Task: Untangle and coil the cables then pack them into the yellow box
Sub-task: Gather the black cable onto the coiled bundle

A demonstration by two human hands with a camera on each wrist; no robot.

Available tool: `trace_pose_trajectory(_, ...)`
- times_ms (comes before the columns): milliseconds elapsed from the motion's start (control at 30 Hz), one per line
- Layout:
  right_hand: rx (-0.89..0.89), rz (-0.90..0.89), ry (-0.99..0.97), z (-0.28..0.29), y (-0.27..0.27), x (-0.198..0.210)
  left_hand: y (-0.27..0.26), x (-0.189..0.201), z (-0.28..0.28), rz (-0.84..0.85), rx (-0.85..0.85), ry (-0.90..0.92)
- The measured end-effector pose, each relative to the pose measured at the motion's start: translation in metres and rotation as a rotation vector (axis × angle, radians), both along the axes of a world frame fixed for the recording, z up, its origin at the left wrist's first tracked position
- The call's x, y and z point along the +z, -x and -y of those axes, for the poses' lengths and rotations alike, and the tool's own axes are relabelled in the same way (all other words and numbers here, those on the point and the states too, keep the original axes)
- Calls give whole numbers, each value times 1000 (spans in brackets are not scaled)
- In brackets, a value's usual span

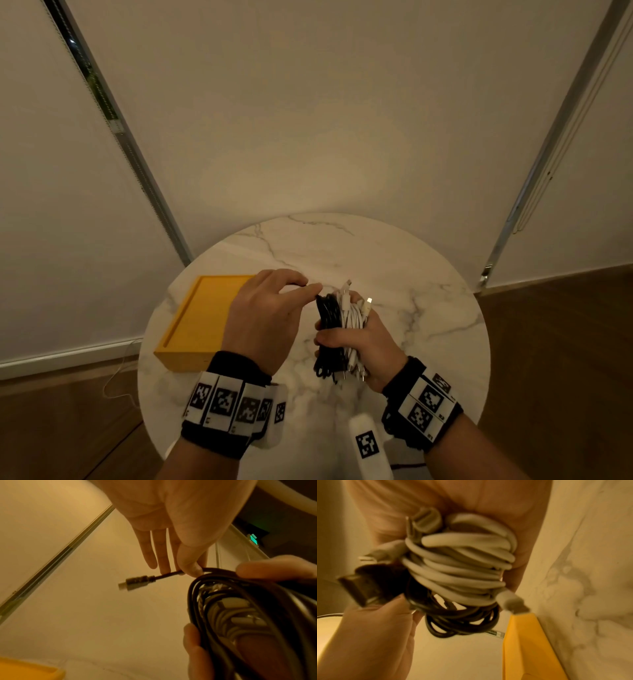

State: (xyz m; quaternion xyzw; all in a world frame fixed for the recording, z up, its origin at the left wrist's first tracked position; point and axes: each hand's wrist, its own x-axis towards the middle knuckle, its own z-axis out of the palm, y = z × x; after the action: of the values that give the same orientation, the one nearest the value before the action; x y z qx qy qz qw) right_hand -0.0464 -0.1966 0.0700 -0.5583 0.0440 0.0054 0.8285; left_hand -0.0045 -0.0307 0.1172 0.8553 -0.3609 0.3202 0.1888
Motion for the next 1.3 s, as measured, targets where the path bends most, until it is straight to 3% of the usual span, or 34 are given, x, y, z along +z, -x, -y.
trace_pose_trajectory(200, -6, 56, -30, 2, 1, -4, 2, 3, 8, -241, -53, 105)
trace_pose_trajectory(433, -26, 126, -103, -1, 4, -5, 5, -5, 13, -463, -105, 379)
trace_pose_trajectory(700, 106, 98, -191, -4, 4, -5, 5, -10, 10, -524, -146, 398)
trace_pose_trajectory(833, 151, 31, -145, -2, 7, -2, -1, -14, 4, -302, -162, 241)
trace_pose_trajectory(900, 161, 18, -123, -1, 8, -2, -4, -12, -2, -288, -180, 184)
trace_pose_trajectory(967, 166, 25, -111, -2, 8, -1, -5, -7, -6, -382, -186, 156)
trace_pose_trajectory(1100, 239, 34, -63, -6, 9, 2, 0, 3, -6, -723, -294, -16)
trace_pose_trajectory(1200, 358, 28, 49, -10, 12, 2, 2, 5, -1, -766, -370, -209)
trace_pose_trajectory(1300, 394, 12, 101, -10, 13, 1, 5, 3, 1, -812, -372, -268)
